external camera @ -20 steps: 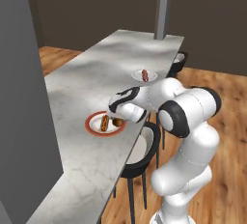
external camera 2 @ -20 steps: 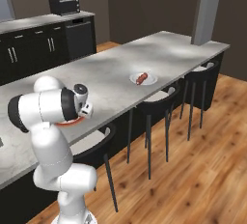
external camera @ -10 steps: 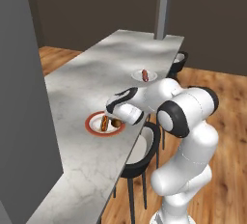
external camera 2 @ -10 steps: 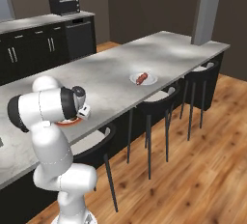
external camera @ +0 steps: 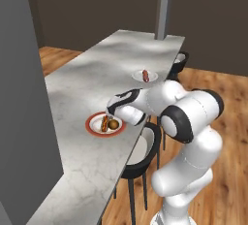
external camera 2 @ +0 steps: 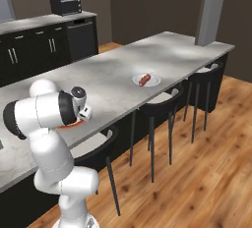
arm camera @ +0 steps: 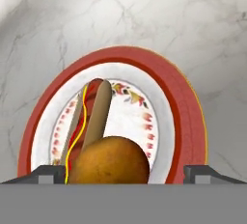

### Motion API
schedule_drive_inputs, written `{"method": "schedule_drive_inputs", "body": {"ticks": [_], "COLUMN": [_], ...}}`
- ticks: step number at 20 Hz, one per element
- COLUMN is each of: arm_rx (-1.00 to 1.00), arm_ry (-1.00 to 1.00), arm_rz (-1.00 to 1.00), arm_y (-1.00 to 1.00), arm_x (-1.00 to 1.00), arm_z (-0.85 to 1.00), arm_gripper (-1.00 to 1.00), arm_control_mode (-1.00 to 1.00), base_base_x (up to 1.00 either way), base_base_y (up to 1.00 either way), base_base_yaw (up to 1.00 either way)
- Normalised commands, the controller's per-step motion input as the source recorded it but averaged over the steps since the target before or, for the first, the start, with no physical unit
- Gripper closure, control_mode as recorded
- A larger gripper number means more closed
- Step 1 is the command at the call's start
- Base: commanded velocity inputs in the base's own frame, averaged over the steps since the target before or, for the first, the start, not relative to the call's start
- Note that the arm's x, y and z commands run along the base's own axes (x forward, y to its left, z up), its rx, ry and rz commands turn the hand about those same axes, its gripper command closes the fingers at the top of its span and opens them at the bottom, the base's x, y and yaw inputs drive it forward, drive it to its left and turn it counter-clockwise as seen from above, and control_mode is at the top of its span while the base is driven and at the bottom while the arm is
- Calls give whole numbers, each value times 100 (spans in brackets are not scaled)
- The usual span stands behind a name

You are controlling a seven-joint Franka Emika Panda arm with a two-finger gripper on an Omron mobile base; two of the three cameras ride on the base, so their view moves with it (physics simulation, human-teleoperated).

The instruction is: Pick up the mango and banana from the fridge and place one fruit on each plate on the dining counter.

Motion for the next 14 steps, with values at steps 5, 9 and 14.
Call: {"method": "schedule_drive_inputs", "body": {"ticks": [5,9,14], "arm_rx": [-6,-15,-15], "arm_ry": [-4,-7,-1], "arm_rz": [7,24,29], "arm_y": [0,0,1], "arm_x": [-27,-60,-65], "arm_z": [67,52,54], "arm_gripper": [-100,-100,-100], "arm_control_mode": [-100,-100,-100], "base_base_x": [0,0,0], "base_base_y": [0,0,0], "base_base_yaw": [0,0,0]}}
